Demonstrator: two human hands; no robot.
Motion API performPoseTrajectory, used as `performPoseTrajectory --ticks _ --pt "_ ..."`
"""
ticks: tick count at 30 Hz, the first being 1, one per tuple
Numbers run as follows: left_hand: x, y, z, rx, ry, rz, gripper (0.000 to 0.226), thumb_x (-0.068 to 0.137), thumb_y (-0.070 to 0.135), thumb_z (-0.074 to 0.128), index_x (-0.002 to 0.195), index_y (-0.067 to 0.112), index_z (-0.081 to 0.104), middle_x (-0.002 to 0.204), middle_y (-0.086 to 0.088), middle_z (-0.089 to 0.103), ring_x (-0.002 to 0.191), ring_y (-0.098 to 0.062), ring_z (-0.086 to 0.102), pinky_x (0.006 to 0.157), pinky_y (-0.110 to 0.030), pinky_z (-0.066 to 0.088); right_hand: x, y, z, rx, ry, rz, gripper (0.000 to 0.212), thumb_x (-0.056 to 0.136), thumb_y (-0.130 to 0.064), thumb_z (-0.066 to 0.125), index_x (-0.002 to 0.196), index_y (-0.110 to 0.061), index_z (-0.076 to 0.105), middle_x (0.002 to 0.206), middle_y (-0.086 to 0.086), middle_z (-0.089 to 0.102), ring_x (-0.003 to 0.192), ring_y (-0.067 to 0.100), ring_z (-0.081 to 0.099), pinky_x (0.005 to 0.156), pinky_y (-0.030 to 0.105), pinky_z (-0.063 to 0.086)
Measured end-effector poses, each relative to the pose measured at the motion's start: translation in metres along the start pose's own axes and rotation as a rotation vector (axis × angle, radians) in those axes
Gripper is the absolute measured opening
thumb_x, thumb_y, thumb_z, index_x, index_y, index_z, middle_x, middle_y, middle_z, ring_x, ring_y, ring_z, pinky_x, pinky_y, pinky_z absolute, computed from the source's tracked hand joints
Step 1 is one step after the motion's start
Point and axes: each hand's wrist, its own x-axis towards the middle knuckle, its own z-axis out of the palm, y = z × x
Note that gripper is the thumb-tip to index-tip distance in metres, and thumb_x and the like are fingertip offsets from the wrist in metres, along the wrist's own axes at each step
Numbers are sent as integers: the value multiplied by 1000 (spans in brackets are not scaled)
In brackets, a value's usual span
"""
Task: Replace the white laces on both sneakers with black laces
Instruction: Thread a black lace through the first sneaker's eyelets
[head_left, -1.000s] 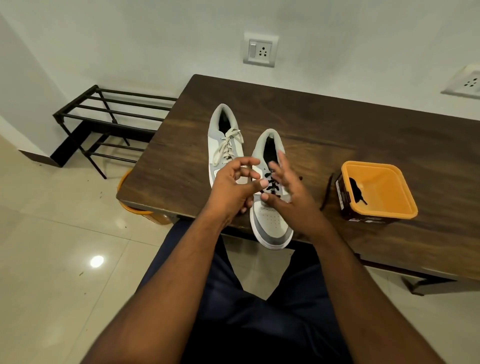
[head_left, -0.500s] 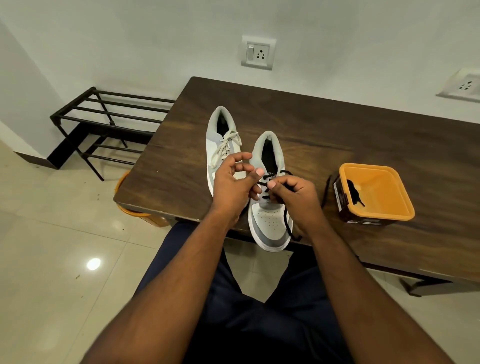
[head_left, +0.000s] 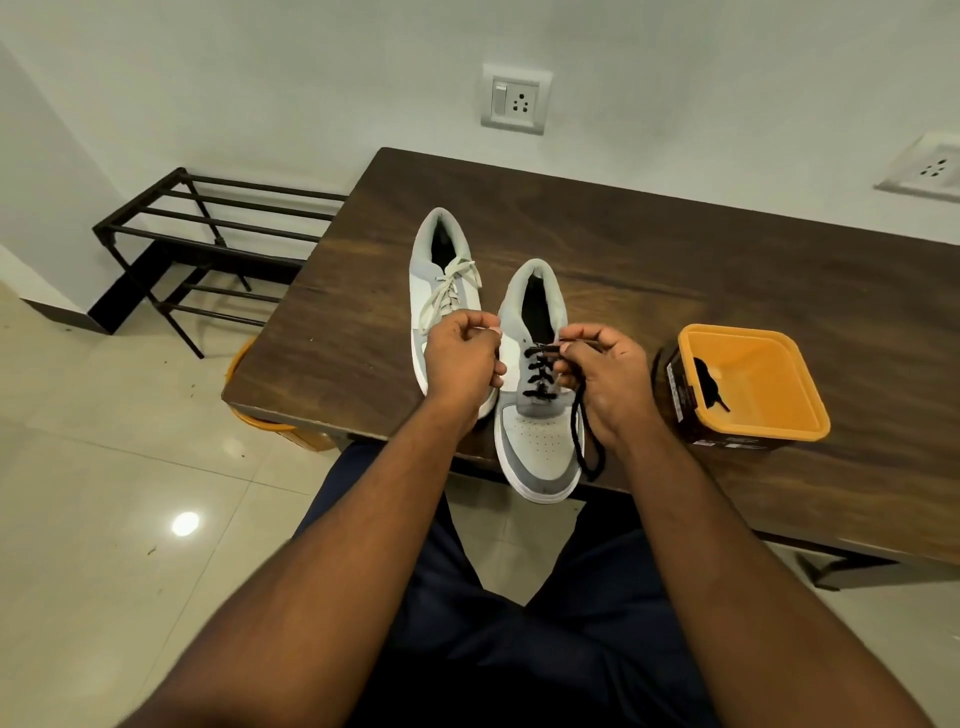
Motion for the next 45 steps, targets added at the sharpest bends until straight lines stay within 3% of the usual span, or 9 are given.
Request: performPoseTrajectory --ticks 5,8,12,15,20,24,30,38,45 --pt "24 -10 17 151 31 5 10 85 13 68 75 9 69 65 -1 64 58 -18 57 58 -34 52 17 -9 4 -134 22 -66 14 84 2 66 85 -10 74 70 5 68 59 10 59 56 22 49" --pt "29 -14 24 189 30 3 19 76 28 79 73 12 69 71 -4 71 71 -26 68 73 -43 60 27 -10 7 -284 16 -82 23 90 1 53 95 -12 72 69 6 65 54 9 56 52 24 47" --pt "32 -16 25 203 29 -15 22 65 30 80 65 9 70 63 -11 69 62 -30 68 67 -47 61 34 -8 9 -578 -104 -205 16 93 -6 57 93 -14 71 78 -1 67 56 7 56 54 23 47" --pt "35 -17 22 162 29 -52 24 58 25 74 48 6 63 57 -22 63 51 -27 56 59 -41 54 36 -10 9 -777 -176 -317 11 85 -8 69 92 -14 75 81 -9 63 65 0 56 58 7 42" --pt "32 -15 18 43 -14 -128 33 76 5 74 48 5 55 60 -16 55 55 -25 51 56 -32 46 41 -19 10 -1025 -266 -405 14 90 -8 62 96 -11 75 78 -11 62 67 -3 52 60 -2 36" --pt "31 -14 15 -58 -68 -187 11 85 0 70 77 -4 64 70 -13 57 55 -18 54 52 -22 50 41 -13 10 -818 -191 -315 14 88 -7 65 98 -10 75 90 2 73 79 10 66 71 16 52" --pt "31 -13 13 -101 -90 -209 19 88 -1 68 70 -1 62 66 -10 60 59 -14 58 56 -18 53 39 1 14 -608 -145 -320 22 79 6 69 85 -15 66 82 -3 67 77 8 64 76 26 55" --pt "31 -17 12 -84 -90 -196 23 87 4 70 65 3 65 63 -9 61 59 -15 57 61 -23 53 36 6 17 -736 -160 -408 26 82 7 58 90 -16 52 80 -9 54 75 5 53 69 19 46" --pt "28 -14 12 -45 -107 -171 21 88 6 70 68 3 68 61 -9 62 51 -13 53 52 -19 50 38 16 23 -574 -58 -359 25 80 6 63 91 -12 51 82 -6 55 75 6 53 73 24 49"
